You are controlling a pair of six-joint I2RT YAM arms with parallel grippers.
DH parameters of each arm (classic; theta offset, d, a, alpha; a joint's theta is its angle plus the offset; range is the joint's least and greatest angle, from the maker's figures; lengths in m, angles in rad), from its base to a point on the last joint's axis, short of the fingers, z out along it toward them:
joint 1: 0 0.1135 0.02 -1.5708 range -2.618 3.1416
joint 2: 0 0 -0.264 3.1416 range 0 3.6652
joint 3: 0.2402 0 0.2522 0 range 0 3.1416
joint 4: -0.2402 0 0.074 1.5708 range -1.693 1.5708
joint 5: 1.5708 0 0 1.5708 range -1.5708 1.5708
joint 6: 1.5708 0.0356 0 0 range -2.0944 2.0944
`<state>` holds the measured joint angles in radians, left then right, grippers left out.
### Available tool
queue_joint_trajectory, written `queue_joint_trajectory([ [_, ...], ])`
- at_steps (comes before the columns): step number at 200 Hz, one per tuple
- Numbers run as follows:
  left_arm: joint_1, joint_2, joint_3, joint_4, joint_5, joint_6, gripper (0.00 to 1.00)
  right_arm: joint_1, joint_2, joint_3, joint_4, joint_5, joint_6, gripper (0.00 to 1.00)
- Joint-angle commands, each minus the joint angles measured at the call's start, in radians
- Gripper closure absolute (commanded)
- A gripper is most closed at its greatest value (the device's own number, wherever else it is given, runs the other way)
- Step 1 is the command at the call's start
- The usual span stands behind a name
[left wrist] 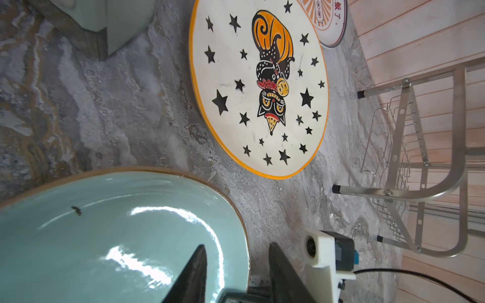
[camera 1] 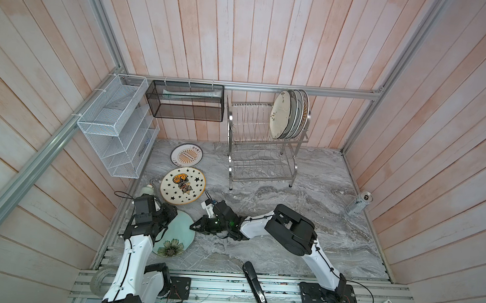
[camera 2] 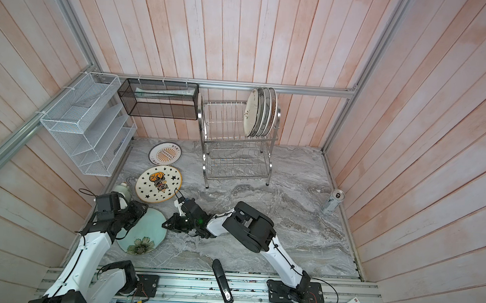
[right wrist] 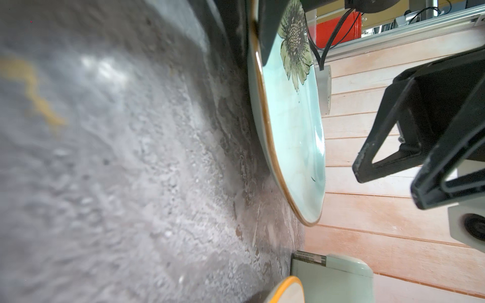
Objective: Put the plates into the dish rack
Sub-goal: 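Close the right gripper on the sunflower plate rim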
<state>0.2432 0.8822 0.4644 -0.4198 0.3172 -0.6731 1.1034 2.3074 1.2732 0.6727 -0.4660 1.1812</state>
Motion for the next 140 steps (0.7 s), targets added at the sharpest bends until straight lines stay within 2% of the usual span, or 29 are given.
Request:
queue_joint_trajectory([
  [1, 0.005, -0.013, 0.029, -0.015, 0.002, 0.015, 0.59, -0.011, -0.045, -0.035, 0.004, 0.020, -0.024, 1.00],
  [140, 0.004, 0.006, 0.055, -0.018, 0.045, 0.022, 0.59, -0.108, -0.213, -0.263, 0.049, 0.090, -0.065, 1.00],
])
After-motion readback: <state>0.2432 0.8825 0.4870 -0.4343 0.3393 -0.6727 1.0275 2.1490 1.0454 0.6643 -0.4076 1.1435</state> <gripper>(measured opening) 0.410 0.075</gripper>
